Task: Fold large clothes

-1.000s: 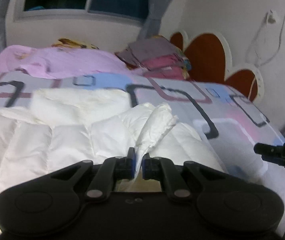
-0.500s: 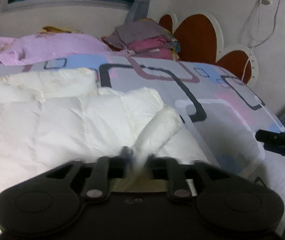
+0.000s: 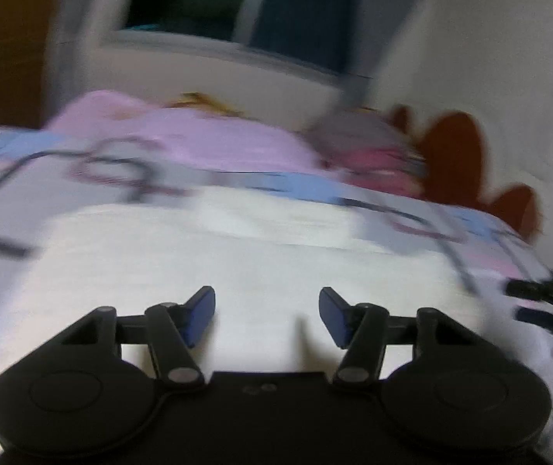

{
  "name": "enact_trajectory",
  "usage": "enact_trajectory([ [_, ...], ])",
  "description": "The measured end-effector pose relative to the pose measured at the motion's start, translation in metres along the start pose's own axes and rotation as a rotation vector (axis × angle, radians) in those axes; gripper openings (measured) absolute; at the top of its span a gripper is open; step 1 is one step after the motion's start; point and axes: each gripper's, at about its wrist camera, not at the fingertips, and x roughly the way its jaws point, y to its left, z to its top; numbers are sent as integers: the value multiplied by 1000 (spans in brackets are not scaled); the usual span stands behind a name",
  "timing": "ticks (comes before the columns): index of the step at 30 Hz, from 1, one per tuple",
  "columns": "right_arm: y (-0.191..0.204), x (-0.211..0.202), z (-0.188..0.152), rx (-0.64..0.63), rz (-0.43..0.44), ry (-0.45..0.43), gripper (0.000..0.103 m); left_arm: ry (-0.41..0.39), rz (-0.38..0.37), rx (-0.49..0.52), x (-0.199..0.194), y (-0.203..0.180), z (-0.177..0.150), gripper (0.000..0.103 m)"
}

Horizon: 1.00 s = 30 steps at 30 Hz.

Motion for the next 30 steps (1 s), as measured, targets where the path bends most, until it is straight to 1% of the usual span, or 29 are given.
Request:
enact_trajectory([
  [1, 7, 8, -2, -14, -1, 13, 86, 1, 47, -31, -5, 21, 0, 53],
  [2, 13, 18, -5, -36, -14, 40, 86, 6, 69, -55, -8, 38, -1, 52],
  [4, 19, 33, -11, -50, -29, 81, 85, 16, 93, -73, -10, 58, -2, 52],
  [5, 21, 41, -14, -52, -25, 100, 66, 27, 88, -72, -8, 64, -3, 52],
  [6, 24, 46, -16, -59, -30, 124, 50, 41, 85, -67, -6, 67, -4, 52],
  [7, 26, 50, -19, -66, -30, 138, 26, 52, 91, -55, -3, 67, -4, 52],
  [8, 29, 50, -21, -77, -21, 140, 9, 65, 100, -39, 2, 67, -6, 52],
  [9, 33, 48, -21, -94, -24, 133, 7, 81, 102, -35, 7, 68, -8, 49],
  [11, 43, 36, -23, -138, -34, 113, 6, 90, 96, -37, 8, 73, -13, 48],
  [13, 46, 22, -25, -163, -51, 95, 5, 88, 84, -29, 5, 77, -16, 48],
  [14, 43, 15, -29, -168, -75, 85, 5, 92, 78, -21, 5, 78, -18, 48],
  [15, 42, 16, -32, -162, -89, 95, 5, 97, 76, -14, 7, 79, -19, 48],
  [18, 33, 39, -45, -139, -129, 168, 6, 143, 69, 16, 18, 81, -24, 49],
  [20, 34, 52, -50, -149, -149, 181, 6, 164, 68, 19, 26, 84, -26, 52],
  [22, 38, 47, -46, -164, -166, 162, 7, 177, 63, 33, 26, 86, -24, 52],
  [23, 41, 40, -43, -176, -190, 144, 22, 175, 64, 38, 23, 86, -21, 54],
  [24, 43, 27, -40, -187, -231, 95, 38, 161, 67, 41, 16, 87, -17, 61],
  [25, 43, 16, -37, -192, -249, 38, 78, 132, 66, 41, 8, 89, -13, 68],
  [26, 43, 2, -34, -202, -240, -28, 86, 98, 66, 39, 2, 91, -9, 89],
  [27, 45, -4, -28, -212, -219, -49, 86, 61, 73, 41, -5, 91, -4, 97],
  [28, 49, -5, -23, -223, -211, -50, 86, 35, 72, 49, -7, 91, 2, 96],
  [29, 54, -2, -18, -245, -201, -54, 79, 28, 55, 57, -4, 90, 9, 92],
  [30, 61, 4, -13, -268, -193, -51, 72, 31, 43, 57, 1, 89, 16, 86],
])
